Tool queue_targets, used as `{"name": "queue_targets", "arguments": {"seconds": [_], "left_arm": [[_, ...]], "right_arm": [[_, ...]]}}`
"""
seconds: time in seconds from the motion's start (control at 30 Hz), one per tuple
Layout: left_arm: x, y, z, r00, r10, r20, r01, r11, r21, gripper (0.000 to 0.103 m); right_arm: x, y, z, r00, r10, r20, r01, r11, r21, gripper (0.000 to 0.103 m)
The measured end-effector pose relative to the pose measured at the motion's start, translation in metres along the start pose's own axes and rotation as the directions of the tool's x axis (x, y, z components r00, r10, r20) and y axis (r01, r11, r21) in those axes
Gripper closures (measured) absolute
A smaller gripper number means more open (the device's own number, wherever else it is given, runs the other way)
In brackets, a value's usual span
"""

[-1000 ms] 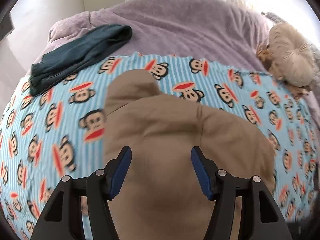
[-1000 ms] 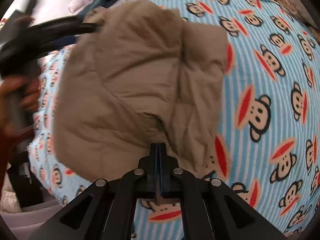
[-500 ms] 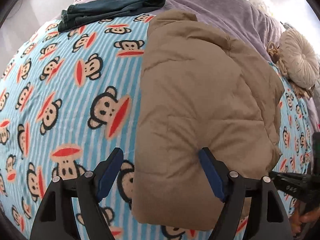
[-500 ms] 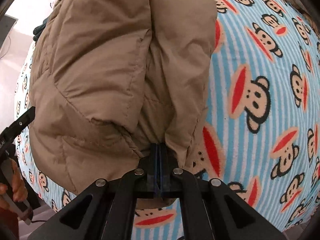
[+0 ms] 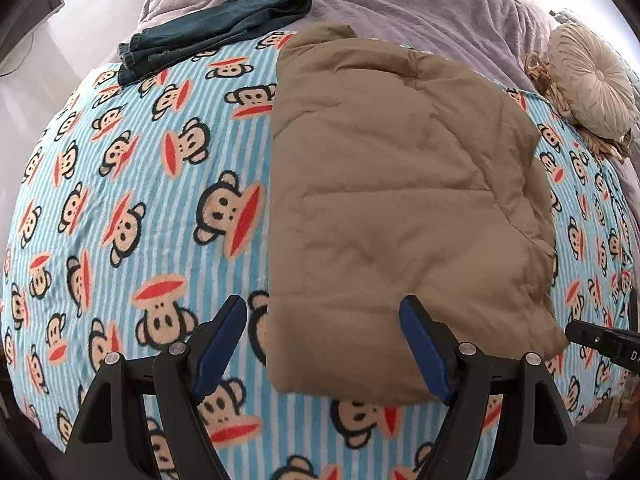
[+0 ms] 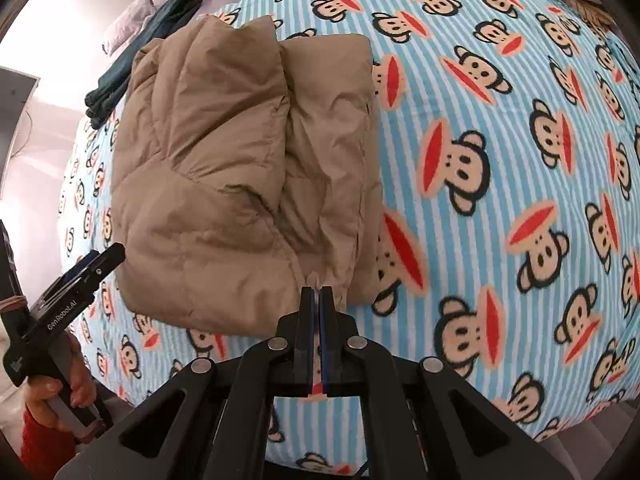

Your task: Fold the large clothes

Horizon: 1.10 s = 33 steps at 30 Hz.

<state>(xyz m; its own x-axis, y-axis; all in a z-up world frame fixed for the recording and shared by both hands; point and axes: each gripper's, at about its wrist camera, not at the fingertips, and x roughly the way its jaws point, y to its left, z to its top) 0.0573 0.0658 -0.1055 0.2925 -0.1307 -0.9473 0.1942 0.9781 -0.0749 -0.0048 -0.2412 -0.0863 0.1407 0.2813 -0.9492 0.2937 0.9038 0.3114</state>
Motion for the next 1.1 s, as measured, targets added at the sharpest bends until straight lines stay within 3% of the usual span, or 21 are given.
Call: {"name": "queue_targets", "arguments": {"seconds": [0.4, 0.43, 0.47, 0.53, 0.6, 0.83, 0.9, 1.07, 1.1], "left_arm": [[-0.035, 0.003, -0.018, 1.0, 0.0, 0.02, 0.0, 1.0, 0.005, 0.023], [-0.037, 0.005, -0.02, 1.0, -0.001, 0.025, 0.001, 1.0, 0.004, 0.019], [-0.039, 0.007, -0.021, 1.0, -0.005, 0.029, 0.004, 1.0, 0.0, 0.0], [-0.045, 0.011, -0.025, 0.999, -0.015, 0.047, 0.016, 1.0, -0.018, 0.0], [-0.048, 0.015, -0.026, 0.999, -0.03, 0.041, 0.031, 0.999, -0.023, 0.0], [-0.054, 0.024, -0.024, 0.999, 0.0, 0.038, 0.001, 1.0, -0.018, 0.0], [-0.056, 0.027, -0.021, 0.999, 0.002, 0.042, -0.001, 1.0, -0.009, 0.0], [-0.067, 0.028, -0.013, 0.995, 0.043, 0.087, -0.045, 0.999, 0.026, 0.0], [-0.07, 0.027, -0.011, 0.993, 0.055, 0.103, -0.059, 0.998, 0.033, 0.0]], "right_arm": [[-0.017, 0.027, -0.03, 0.999, 0.009, 0.035, -0.009, 1.0, -0.005, 0.1], [-0.018, 0.029, -0.031, 0.999, 0.011, 0.038, -0.01, 1.0, -0.006, 0.099], [-0.02, 0.032, -0.034, 0.999, 0.011, 0.041, -0.011, 1.0, -0.007, 0.097], [-0.021, 0.035, -0.037, 0.999, 0.012, 0.047, -0.012, 1.0, -0.006, 0.084], [-0.024, 0.04, -0.04, 0.998, 0.009, 0.063, -0.008, 1.0, -0.006, 0.047], [-0.03, 0.055, -0.041, 0.993, -0.013, 0.116, 0.012, 1.0, 0.002, 0.041], [-0.034, 0.06, -0.04, 0.987, -0.035, 0.157, 0.034, 0.999, 0.009, 0.026], [-0.055, 0.075, -0.038, 0.948, -0.123, 0.293, 0.12, 0.992, 0.03, 0.014], [-0.058, 0.076, -0.037, 0.942, -0.131, 0.308, 0.127, 0.991, 0.032, 0.004]]}}
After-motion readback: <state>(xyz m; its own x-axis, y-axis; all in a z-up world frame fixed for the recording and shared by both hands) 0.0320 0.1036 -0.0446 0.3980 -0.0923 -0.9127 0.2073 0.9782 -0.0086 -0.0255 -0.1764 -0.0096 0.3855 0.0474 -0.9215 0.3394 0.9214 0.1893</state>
